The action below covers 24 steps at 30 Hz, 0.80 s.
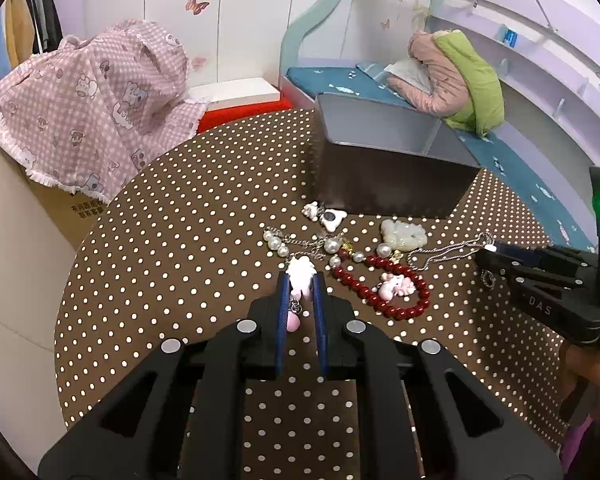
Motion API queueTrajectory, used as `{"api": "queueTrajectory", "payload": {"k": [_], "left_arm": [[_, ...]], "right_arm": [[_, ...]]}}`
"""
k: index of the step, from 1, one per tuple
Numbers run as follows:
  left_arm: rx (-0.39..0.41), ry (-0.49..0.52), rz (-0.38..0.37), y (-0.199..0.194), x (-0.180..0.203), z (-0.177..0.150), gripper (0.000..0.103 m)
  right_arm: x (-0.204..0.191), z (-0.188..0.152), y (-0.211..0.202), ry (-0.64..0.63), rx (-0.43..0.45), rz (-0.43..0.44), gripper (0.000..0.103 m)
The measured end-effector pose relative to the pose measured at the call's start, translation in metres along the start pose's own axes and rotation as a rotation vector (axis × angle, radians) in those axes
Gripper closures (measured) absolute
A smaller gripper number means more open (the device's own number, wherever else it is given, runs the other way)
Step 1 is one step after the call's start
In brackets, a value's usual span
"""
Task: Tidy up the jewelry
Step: 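Grasp the pink-and-white charm with the left tool while the right tool grasps the silver chain, then carry the charm and chain over the tin box and open both tools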
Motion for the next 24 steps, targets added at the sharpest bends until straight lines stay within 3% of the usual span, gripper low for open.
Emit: {"api": "queueTrajectory", "payload": {"k": [9, 24], "left_arm": [[0.047, -0.007, -0.002, -0.022, -0.005, 0.010, 0.091], [0.204, 0.027, 0.001, -0.085, -0.003, 0.071, 0.091]], "right_arm": [[0.008, 0.009, -0.047, -0.010, 0.084, 0.097, 0.086], [-0.023, 0.084, -0.160, -0.189, 0.361, 0.164, 0.086]]}}
Point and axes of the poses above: each gripper's, at about its wrist camera, not at the fingertips, and y roughly the way its jaws point, x to its right, z to its top, the point moved 4 cm from there along y, roughly the way its jaws point
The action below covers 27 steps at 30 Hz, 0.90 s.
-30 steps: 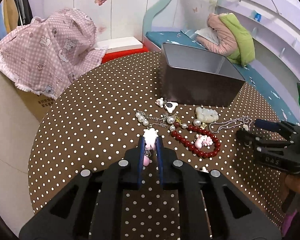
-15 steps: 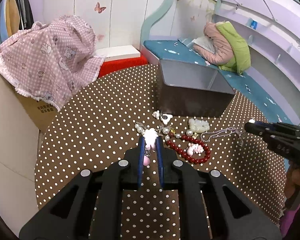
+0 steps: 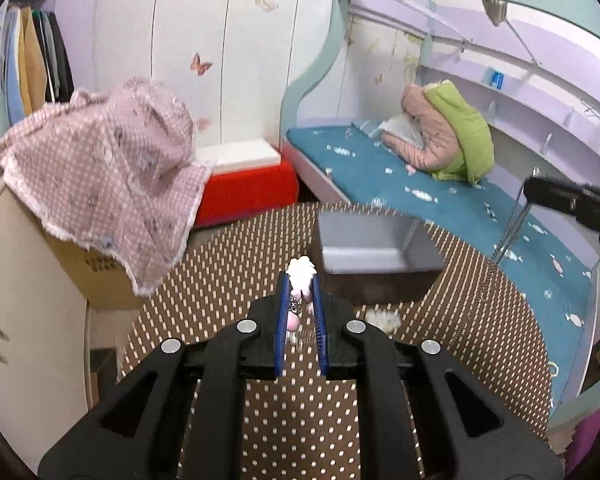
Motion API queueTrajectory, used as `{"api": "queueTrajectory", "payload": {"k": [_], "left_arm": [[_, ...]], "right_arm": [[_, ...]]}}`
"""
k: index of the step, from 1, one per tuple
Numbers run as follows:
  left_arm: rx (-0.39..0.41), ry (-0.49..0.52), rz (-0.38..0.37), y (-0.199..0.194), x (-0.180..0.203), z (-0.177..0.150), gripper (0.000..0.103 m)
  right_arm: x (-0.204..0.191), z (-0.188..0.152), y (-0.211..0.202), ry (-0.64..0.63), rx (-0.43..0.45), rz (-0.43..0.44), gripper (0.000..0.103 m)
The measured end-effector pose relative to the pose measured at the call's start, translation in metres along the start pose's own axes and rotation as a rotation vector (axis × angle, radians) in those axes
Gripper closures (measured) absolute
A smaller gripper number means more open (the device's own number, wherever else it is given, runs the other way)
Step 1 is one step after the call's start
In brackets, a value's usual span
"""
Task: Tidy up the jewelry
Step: 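Carry the charm and chain over the tin box and open both tools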
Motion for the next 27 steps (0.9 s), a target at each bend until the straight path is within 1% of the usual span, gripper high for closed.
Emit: {"api": "queueTrajectory", "payload": {"k": [5, 7, 11, 14, 19, 22, 27], "left_arm": [[0.070, 0.036, -0.042, -0.018, 0.014, 0.038, 0.091], [0.099, 0.045, -0.055, -0.023, 0.019, 0.055, 0.091], [0.123, 0.050, -0.072, -0.019, 0.027, 0.083, 0.091], [0.120, 0.049, -0.095, -0.010, 0.031, 0.099, 0.091], [0.071, 0.053, -0.120, 0.020, 0.040, 0.112, 0.091], [0.022, 0.048, -0.142, 0.043, 0.046, 0.110, 0.091], [-0.052, 0.041, -0.154, 0.078, 0.047, 0.097, 0.091]], "right_arm": [[-0.002, 0.041, -0.022, -0.035, 0.094, 0.003, 0.086], [-0.001, 0.051, -0.023, -0.053, 0.111, 0.006, 0.086], [0.001, 0.072, -0.014, -0.073, 0.118, 0.000, 0.086], [0.002, 0.075, -0.002, -0.071, 0.105, -0.001, 0.085], [0.004, 0.072, 0.029, -0.051, 0.050, 0.013, 0.085], [0.008, 0.066, 0.046, -0.032, 0.012, 0.027, 0.085], [0.019, 0.049, 0.078, 0.004, -0.071, 0.036, 0.085]]}}
Point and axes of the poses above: each gripper's, at about its wrist camera, not at the fingertips, and y roughly the way its jaws point, x to its right, z to its top, the point moved 4 cm from there along y, roughly the way its jaws point
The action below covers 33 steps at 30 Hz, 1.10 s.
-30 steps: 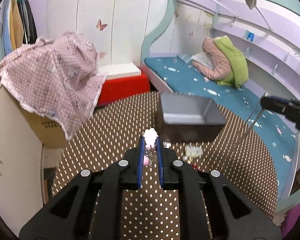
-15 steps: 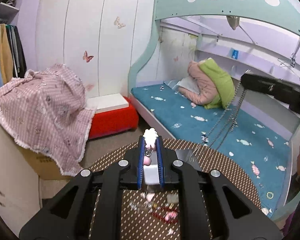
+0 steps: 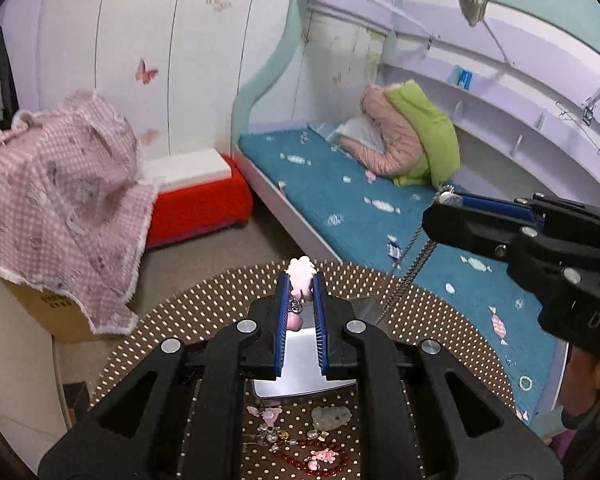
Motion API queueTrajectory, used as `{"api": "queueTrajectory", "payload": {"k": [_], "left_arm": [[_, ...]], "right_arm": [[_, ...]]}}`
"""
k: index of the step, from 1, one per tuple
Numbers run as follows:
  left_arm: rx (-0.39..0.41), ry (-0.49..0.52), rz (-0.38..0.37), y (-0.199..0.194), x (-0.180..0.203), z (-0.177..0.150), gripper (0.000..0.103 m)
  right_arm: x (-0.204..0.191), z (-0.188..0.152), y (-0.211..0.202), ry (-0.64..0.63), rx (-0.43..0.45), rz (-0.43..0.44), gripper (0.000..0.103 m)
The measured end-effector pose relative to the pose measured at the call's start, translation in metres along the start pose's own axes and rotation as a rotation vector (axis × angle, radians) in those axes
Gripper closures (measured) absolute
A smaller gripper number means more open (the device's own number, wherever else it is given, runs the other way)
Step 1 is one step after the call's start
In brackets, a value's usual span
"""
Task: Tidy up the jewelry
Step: 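Carry the charm and chain over the tin box and open both tools, then withdraw both tools back from the tin box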
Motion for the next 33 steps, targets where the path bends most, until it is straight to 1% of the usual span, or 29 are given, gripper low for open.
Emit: {"api": "queueTrajectory", "payload": {"k": [3, 4, 5, 6, 7, 8, 9, 11, 13, 14, 15, 16, 21, 28, 33], "left_arm": [[-0.056, -0.014, -0.003, 0.023, -0.005, -0.009, 0.091], [-0.066, -0.019, 0.002, 0.028, -0.008, -0.012, 0.090], [-0.079, -0.022, 0.006, 0.033, -0.010, -0.014, 0.083], [-0.088, -0.028, 0.011, 0.036, -0.012, -0.018, 0.073], [-0.087, -0.038, 0.025, 0.038, -0.015, -0.020, 0.039], [-0.072, -0.043, 0.044, 0.035, -0.018, -0.021, 0.015], [-0.050, -0.044, 0.064, 0.032, -0.019, -0.021, 0.013], [-0.045, -0.038, 0.082, 0.029, -0.023, -0.023, 0.013], [-0.039, -0.055, 0.100, 0.025, -0.028, -0.025, 0.011], [-0.033, -0.066, 0.105, 0.020, -0.030, -0.026, 0.010], [-0.022, -0.078, 0.114, 0.015, -0.033, -0.027, 0.009], [-0.012, -0.086, 0.124, 0.010, -0.036, -0.028, 0.007], [0.048, -0.113, 0.224, -0.025, -0.043, -0.032, 0.005], [0.148, -0.108, 0.299, -0.078, -0.042, -0.039, 0.005], [0.200, -0.094, 0.330, -0.112, -0.032, -0.044, 0.005]], "right_arm": [[0.005, -0.011, 0.018, 0.016, -0.050, 0.001, 0.085], [0.007, -0.014, 0.023, 0.023, -0.064, 0.003, 0.083], [0.009, -0.017, 0.027, 0.031, -0.075, 0.001, 0.082], [0.011, -0.020, 0.029, 0.039, -0.082, -0.003, 0.081], [0.013, -0.023, 0.031, 0.046, -0.083, -0.005, 0.080], [0.014, -0.025, 0.032, 0.054, -0.086, -0.006, 0.075], [0.016, -0.027, 0.032, 0.062, -0.086, -0.009, 0.071], [0.020, -0.030, 0.029, 0.074, -0.075, -0.019, 0.042], [0.023, -0.033, 0.025, 0.087, -0.060, -0.029, 0.032], [0.024, -0.035, 0.022, 0.097, -0.052, -0.033, 0.022], [0.027, -0.035, 0.021, 0.106, -0.046, -0.036, 0.017], [0.029, -0.037, 0.018, 0.120, -0.035, -0.041, 0.007], [0.041, -0.046, 0.005, 0.209, -0.002, -0.066, 0.007], [0.032, -0.050, -0.029, 0.232, 0.083, -0.079, 0.007], [0.020, -0.051, -0.054, 0.224, 0.131, -0.087, 0.007]]}}
Point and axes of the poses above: each gripper's, at about its wrist camera, not at the fingertips, and y roughly the way its jaws point, x to its right, z to its top, the point moved 4 cm from there along y, roughly the way its jaws point
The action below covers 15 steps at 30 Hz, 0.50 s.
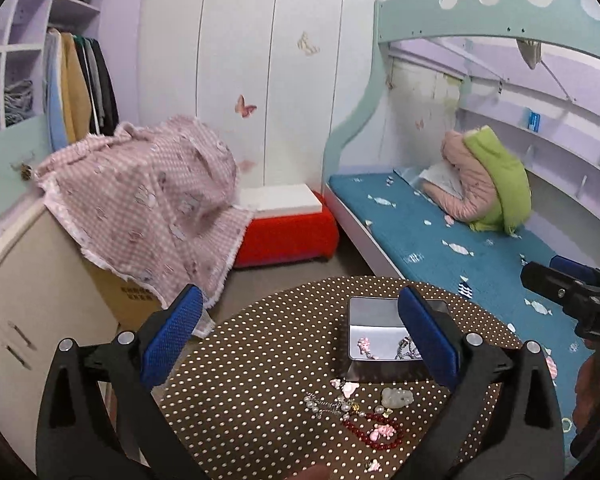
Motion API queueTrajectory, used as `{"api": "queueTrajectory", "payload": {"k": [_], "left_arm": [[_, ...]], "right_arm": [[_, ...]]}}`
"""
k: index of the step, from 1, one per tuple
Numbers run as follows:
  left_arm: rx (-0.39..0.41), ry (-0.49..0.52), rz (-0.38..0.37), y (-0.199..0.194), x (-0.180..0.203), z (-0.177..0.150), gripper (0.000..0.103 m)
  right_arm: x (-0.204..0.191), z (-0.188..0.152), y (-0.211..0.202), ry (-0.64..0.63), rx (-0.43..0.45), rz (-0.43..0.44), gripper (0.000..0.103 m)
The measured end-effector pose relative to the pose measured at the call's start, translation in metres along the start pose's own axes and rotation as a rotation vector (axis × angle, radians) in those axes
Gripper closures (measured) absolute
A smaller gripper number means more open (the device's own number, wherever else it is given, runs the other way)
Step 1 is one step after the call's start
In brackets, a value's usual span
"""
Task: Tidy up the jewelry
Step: 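Withdraw both tools back from the tin box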
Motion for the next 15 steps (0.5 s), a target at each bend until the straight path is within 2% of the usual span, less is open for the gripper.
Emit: {"api": "queueTrajectory", "payload": {"k": [10, 15], "left_arm": [[0.088, -0.001, 0.028, -0.057, -0.003, 0.002, 0.005], [0.105, -0.028, 0.025, -0.078, -0.008, -0.003, 0.005]], "right_arm": [[-0.028, -0.001, -0.057, -0.034, 0.138, -0.030, 0.007], [-0.037, -0.009, -0.084, -0.051, 0.188, -0.055, 0.007]]}}
Point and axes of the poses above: each gripper's, at about its wrist camera, not at the fingertips, and y roughly the way its jaws point, x to its right, z to its top, the point moved 4 cm from there along y, roughly the way its jaws point
